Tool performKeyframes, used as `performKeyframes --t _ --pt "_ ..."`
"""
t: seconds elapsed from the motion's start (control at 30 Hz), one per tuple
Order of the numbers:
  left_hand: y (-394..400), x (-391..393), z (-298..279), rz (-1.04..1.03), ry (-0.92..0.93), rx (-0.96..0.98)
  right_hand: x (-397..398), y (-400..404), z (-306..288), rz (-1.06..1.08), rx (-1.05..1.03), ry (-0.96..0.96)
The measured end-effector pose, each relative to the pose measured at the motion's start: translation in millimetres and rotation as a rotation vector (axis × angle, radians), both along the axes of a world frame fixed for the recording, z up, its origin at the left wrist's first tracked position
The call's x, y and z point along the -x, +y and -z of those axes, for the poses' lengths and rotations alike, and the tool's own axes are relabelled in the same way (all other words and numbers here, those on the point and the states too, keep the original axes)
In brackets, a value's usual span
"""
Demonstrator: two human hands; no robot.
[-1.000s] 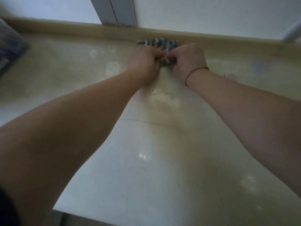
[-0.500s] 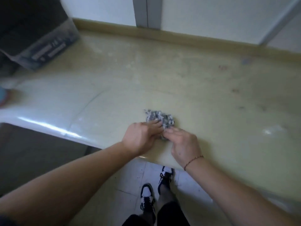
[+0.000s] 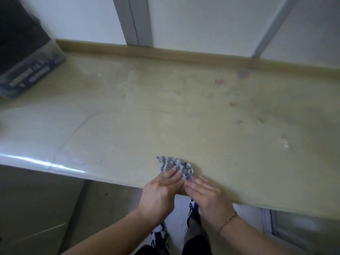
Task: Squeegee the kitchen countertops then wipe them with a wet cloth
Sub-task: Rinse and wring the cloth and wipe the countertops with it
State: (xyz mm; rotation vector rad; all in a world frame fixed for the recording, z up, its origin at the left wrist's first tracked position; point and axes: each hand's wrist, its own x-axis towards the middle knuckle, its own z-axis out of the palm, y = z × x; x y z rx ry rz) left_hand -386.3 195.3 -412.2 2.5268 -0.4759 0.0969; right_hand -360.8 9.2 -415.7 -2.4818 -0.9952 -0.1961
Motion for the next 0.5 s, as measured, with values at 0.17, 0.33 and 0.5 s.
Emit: performKeyframes --t 0.17,0.33,0.5 --pt "3.6 -16.5 8.4 0.065 -0.044 0.000 -23.0 -14.2 6.4 -0.118 -0.024 -0.014" --pt "-25.4 -96.3 16.6 -0.047 -0.110 0.022 -105.9 -30.2 8.5 -0.034 -0.090 -0.110" --pt "-69.0 -297.4 13.5 -0.146 -0.060 -0.053 -292.9 -45.5 6.9 0.144 -0.002 -0.093"
